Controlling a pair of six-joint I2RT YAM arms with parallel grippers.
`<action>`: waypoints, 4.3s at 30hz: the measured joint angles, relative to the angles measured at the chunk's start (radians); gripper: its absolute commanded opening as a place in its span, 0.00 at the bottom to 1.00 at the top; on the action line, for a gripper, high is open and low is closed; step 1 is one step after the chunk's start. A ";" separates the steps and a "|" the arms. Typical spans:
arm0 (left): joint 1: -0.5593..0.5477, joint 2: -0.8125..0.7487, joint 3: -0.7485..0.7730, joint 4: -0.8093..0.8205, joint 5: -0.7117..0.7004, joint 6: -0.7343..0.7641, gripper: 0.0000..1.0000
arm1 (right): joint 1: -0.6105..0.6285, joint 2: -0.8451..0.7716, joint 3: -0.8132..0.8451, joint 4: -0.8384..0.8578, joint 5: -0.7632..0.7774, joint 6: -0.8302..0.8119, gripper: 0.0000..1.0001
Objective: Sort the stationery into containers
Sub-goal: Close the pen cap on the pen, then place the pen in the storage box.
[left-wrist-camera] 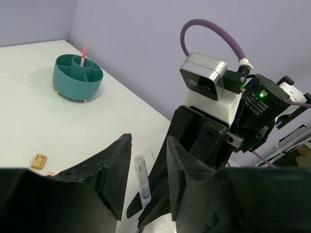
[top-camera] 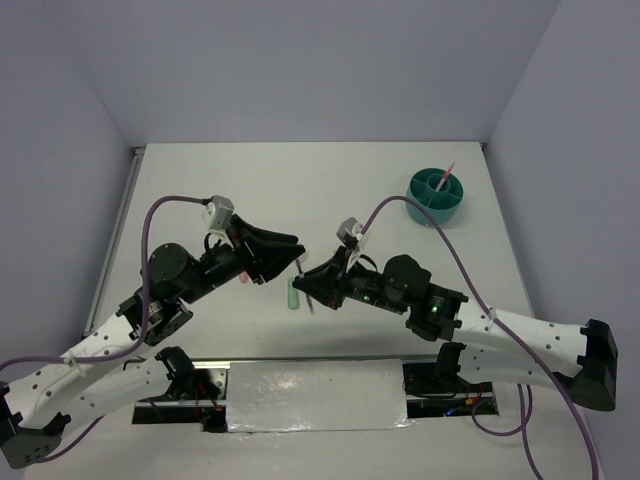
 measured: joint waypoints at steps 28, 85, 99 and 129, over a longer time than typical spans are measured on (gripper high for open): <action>0.000 -0.011 -0.026 0.007 0.006 0.002 0.43 | 0.000 -0.010 0.009 -0.052 0.010 -0.016 0.00; -0.027 -0.017 -0.175 0.317 -0.154 -0.023 0.00 | -0.158 0.168 0.389 -0.431 -0.226 -0.163 0.00; -0.085 -0.015 -0.185 0.335 -0.283 -0.016 0.13 | -0.188 0.245 0.498 -0.547 -0.294 -0.182 0.00; -0.144 -0.313 0.107 -0.901 -0.588 0.113 0.99 | -1.071 0.484 0.168 0.368 0.043 -0.393 0.00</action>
